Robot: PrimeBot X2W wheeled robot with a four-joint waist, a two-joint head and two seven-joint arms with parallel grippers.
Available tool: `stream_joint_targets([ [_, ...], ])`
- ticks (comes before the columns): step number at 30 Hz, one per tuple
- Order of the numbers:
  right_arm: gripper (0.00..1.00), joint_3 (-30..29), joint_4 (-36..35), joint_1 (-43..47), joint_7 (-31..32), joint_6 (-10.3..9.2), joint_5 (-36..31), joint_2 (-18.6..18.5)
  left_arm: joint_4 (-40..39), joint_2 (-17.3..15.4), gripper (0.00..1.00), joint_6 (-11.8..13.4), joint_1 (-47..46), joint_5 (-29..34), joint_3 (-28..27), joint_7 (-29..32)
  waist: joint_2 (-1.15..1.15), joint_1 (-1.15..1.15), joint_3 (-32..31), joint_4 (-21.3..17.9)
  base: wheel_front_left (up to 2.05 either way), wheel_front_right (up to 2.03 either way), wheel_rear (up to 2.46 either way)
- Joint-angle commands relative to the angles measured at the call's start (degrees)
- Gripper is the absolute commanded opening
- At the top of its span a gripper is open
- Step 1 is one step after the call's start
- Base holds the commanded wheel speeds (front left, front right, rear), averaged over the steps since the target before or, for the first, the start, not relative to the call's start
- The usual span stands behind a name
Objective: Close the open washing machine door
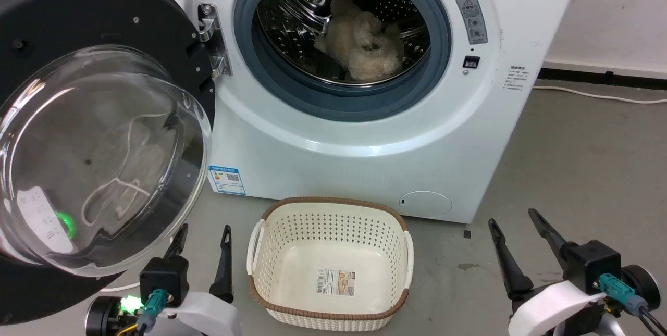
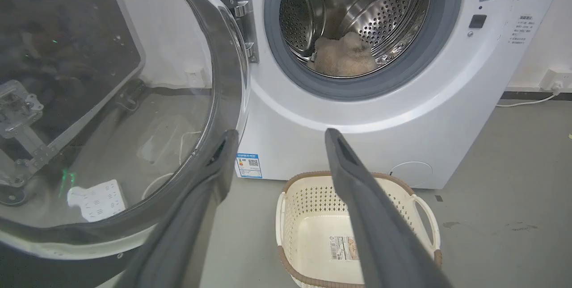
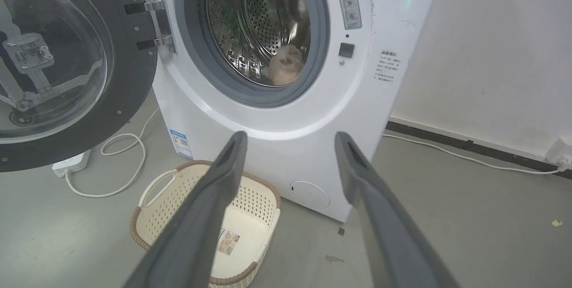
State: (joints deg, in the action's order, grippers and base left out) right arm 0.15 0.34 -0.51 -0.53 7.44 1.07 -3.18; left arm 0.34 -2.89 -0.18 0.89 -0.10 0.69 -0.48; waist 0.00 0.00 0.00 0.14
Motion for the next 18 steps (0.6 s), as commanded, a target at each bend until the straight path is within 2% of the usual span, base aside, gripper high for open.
stream_joint_targets([
  [1, 1.00, -0.1, 0.0, 0.4, -0.5, 0.00, 0.6, -0.2, 0.1, -0.1, 1.00, 0.0, -0.1, 0.2, 0.2, -0.6, 0.00, 0.00, 0.0, 0.1, 0.00, 0.00, 0.00],
  [5, 1.00, -0.3, 0.1, 0.7, -1.0, 0.00, 0.8, -0.2, 0.1, -0.3, 1.00, 0.1, -0.1, 0.2, 0.5, -1.1, 0.00, 0.00, -0.2, 0.7, 0.00, 0.00, 0.00],
  [18, 1.00, 1.5, 0.4, 1.1, -3.0, 0.01, 1.3, -0.5, -0.1, -1.5, 1.00, 0.5, 0.5, 0.1, 1.6, -3.1, 0.00, 0.00, -1.0, 6.3, 0.00, 0.00, 0.00],
])
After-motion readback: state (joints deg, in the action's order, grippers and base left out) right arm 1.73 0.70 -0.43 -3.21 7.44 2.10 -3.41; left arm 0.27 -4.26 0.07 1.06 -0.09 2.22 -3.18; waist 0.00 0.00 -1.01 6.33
